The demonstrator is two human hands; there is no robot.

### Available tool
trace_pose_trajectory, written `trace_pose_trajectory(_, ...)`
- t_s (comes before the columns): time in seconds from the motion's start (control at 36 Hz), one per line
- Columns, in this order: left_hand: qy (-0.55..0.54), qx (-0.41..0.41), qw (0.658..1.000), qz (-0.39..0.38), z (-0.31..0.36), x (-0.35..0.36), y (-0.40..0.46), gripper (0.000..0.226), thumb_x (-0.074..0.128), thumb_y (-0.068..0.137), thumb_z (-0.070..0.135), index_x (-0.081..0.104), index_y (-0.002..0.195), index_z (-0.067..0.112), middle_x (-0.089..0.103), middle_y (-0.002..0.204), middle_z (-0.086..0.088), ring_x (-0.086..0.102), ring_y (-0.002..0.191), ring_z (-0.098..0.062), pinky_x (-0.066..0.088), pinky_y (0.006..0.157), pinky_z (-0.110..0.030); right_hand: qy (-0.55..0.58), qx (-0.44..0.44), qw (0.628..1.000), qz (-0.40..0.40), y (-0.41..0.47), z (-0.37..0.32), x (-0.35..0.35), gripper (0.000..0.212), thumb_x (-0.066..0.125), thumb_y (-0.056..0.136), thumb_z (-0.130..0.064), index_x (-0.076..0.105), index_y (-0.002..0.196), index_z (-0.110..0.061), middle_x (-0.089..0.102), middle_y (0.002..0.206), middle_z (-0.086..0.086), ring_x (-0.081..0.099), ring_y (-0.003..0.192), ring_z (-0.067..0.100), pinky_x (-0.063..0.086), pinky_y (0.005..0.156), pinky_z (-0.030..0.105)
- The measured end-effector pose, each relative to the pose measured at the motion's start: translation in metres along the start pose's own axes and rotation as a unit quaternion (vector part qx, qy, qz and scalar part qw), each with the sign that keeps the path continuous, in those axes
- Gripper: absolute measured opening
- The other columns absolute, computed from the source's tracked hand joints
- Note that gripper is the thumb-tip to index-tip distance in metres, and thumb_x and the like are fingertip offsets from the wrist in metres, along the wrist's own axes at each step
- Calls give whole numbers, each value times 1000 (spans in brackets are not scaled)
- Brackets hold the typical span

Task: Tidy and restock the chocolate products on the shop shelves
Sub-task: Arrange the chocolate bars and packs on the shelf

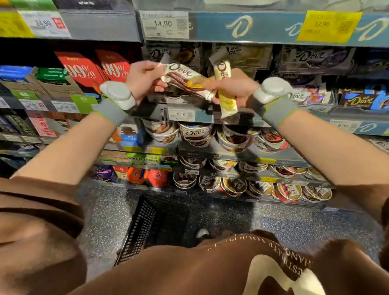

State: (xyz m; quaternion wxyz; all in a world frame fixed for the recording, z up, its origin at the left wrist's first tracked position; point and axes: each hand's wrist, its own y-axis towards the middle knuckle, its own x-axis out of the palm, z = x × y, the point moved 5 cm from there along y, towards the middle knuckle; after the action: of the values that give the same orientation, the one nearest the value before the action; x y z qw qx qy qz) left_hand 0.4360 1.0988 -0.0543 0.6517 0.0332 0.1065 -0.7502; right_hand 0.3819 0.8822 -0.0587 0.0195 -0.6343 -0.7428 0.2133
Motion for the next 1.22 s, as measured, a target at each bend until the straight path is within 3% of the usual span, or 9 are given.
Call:
trace_pose_trajectory(0.06,5,17,1000,-8,2,-7,2,10,56,93,4,58,85,8,66,59,0,64,51,-7,54,50,-17,-36,-4,998,48,5,-4,-1,38,83,66,-40,70,87,-10,73,78,7,66,62,14,57,74,41)
trace_pose_trajectory(0.14,34,37,998,-24,2,-18,5,3,56,92,1,57,94,4,69,64,2,66,54,-8,54,51,-18,-63,-61,992,94,8,-12,6,26,79,76,-28,68,89,-8,63,63,6,48,37,2,41,43,17)
trace_pose_trajectory(0.33,206,92,972,-60,1,-28,5,38,66,87,8,57,122,-2,65,105,-11,65,72,-1,55,68,-18,-72,-148,976,144,16,-10,21,38,79,76,-20,63,101,4,59,83,9,51,49,-3,43,49,15)
trace_pose_trajectory(0.44,320,148,935,-32,3,-36,8,35,69,85,15,62,117,1,67,111,-12,64,100,-23,50,92,-33,-139,-174,962,158,24,-17,28,36,77,78,-26,64,106,-8,61,91,0,55,75,4,41,66,16)
trace_pose_trajectory(0.64,444,198,873,26,-12,-41,6,29,60,90,28,61,116,14,68,106,-14,61,99,-34,48,82,-45,-230,-181,937,191,34,-15,40,39,75,80,-25,66,113,-7,68,110,6,61,102,18,41,82,22)
trace_pose_trajectory(0.72,440,188,878,17,-21,-38,5,30,59,91,25,58,118,14,68,105,-16,61,99,-36,48,83,-45,-236,-183,933,200,35,-10,43,41,74,80,-26,64,114,-5,68,110,9,61,102,20,38,76,19)
trace_pose_trajectory(0.92,470,201,859,15,-29,-29,6,31,56,93,24,49,122,13,68,96,-19,62,93,-38,48,75,-44,-289,-182,910,235,35,-3,45,35,69,85,-25,57,111,-5,63,109,15,57,103,31,46,84,39)
trace_pose_trajectory(1.06,540,229,810,21,-29,-26,7,33,55,95,28,47,124,14,65,93,-23,60,86,-41,41,65,-41,-339,-163,892,250,36,0,47,35,66,87,-27,55,116,-11,52,113,17,51,108,31,43,81,36)
trace_pose_trajectory(1.22,538,228,810,37,-30,-26,8,32,53,96,23,45,125,14,68,94,-20,61,86,-41,46,67,-44,-327,-171,893,257,35,-1,51,36,65,88,-29,55,115,-9,58,110,15,57,99,32,41,75,35)
